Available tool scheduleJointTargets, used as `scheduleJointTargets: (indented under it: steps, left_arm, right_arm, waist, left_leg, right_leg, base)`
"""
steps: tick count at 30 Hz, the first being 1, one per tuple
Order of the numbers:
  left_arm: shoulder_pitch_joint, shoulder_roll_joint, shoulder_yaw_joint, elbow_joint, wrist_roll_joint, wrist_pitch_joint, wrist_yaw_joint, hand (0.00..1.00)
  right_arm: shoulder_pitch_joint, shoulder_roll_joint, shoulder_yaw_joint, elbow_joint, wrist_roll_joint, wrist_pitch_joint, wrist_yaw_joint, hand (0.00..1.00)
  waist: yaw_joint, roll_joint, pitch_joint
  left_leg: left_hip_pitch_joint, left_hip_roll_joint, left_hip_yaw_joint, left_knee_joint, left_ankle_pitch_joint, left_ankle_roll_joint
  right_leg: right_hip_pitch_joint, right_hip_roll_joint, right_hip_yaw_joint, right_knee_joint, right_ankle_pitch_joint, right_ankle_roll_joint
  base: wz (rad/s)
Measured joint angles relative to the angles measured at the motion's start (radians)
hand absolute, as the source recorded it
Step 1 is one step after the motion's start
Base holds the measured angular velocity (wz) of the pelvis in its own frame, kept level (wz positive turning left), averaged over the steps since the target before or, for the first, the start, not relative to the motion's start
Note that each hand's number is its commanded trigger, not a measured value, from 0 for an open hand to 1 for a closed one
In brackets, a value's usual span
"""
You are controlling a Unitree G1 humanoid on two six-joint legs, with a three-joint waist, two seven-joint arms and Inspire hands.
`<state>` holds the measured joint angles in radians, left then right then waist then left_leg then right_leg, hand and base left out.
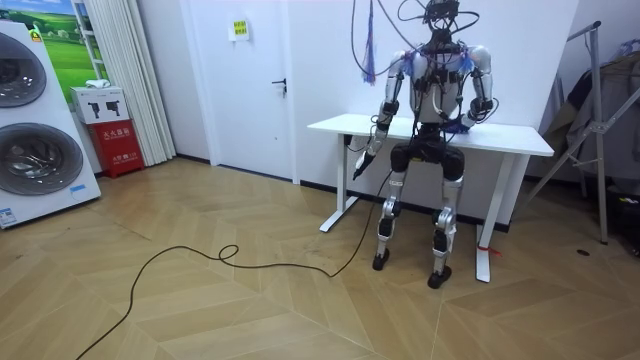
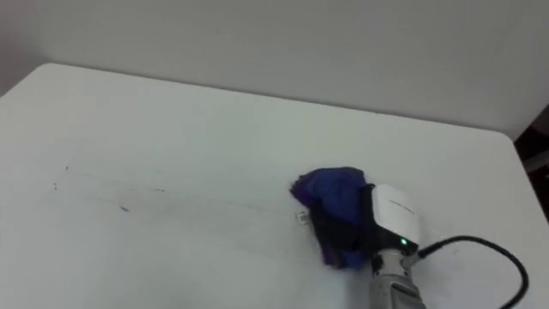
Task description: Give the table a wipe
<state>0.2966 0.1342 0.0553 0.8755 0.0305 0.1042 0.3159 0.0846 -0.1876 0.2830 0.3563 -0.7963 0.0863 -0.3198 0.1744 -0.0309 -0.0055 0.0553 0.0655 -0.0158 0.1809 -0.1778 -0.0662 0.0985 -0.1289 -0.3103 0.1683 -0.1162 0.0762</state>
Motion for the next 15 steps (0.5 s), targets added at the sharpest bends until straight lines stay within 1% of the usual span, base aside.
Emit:
scheduleJointTargets:
  steps: [5, 9, 11, 12, 13, 14, 15]
  left_arm:
    - [0.0, 0.0, -0.002, 0.0, -0.001, 0.0, -0.002, 0.0]
    - [-0.02, -0.001, -0.002, 0.0, -0.001, -0.002, -0.003, 0.0]
    - [-0.027, -0.001, -0.003, 0.0, -0.005, -0.008, -0.003, 0.0]
    - [-0.03, -0.002, -0.003, 0.0, -0.004, -0.019, -0.004, 0.0]
    - [-0.03, -0.003, -0.002, 0.0, -0.004, -0.026, -0.009, 0.0]
    - [-0.031, -0.003, -0.001, 0.0, -0.005, -0.029, -0.015, 0.0]
    - [-0.032, -0.002, 0.0, 0.0, -0.008, -0.035, -0.023, 0.0]
  right_arm:
    - [0.0, -0.003, 0.007, -0.015, -0.012, -0.008, 0.017, 0.0]
    - [0.004, -0.002, -0.001, -0.024, -0.015, -0.026, 0.017, 0.0]
    - [0.006, -0.002, -0.001, -0.036, -0.015, -0.033, 0.021, 0.0]
    - [0.013, -0.002, -0.012, -0.063, -0.016, -0.035, 0.038, 0.0]
    - [0.025, -0.002, -0.027, -0.091, -0.013, -0.047, 0.054, 0.0]
    - [0.034, -0.002, -0.034, -0.103, -0.013, -0.054, 0.059, 0.0]
    - [0.039, -0.002, -0.041, -0.118, -0.013, -0.069, 0.068, 0.0]
  waist:
    - [-0.007, 0.001, 0.0007]
    - [-0.013, 0.005, 0.003]
    - [-0.018, 0.007, 0.0038]
    - [-0.031, 0.009, 0.0051]
    - [-0.035, 0.013, 0.0078]
    - [-0.039, 0.015, 0.0086]
    - [-0.047, 0.017, 0.0106]
  left_leg:
    - [0.006, 0.0, 0.005, -0.011, -0.001, 0.001]
    - [0.01, 0.0, 0.012, -0.013, -0.001, 0.003]
    - [0.009, 0.0, 0.013, -0.014, -0.001, 0.004]
    - [0.008, 0.0, 0.016, -0.015, -0.001, 0.004]
    - [0.008, 0.0, 0.018, -0.016, 0.0, 0.007]
    - [0.008, 0.0, 0.02, -0.017, 0.001, 0.008]
    - [0.008, 0.0, 0.023, -0.018, 0.001, 0.009]
  right_leg:
    - [-0.001, 0.0, 0.0, -0.001, 0.0, 0.0]
    - [-0.003, 0.0, 0.007, -0.001, 0.0, 0.0]
    - [-0.005, 0.0, 0.007, -0.001, 0.0, 0.0]
    - [-0.008, 0.0, 0.009, -0.001, 0.0, 0.0]
    - [-0.009, 0.0, 0.01, -0.001, 0.0, 0.0]
    - [-0.01, 0.0, 0.011, -0.001, 0.0, 0.0]
    - [-0.013, 0.0, 0.015, -0.001, 0.0, 0.0]
  base:
    - [-0.02]
    - [-0.05]
    - [-0.02]
    - [-0.05]
    - [-0.05]
    - [-0.06]
    - [-0.12]
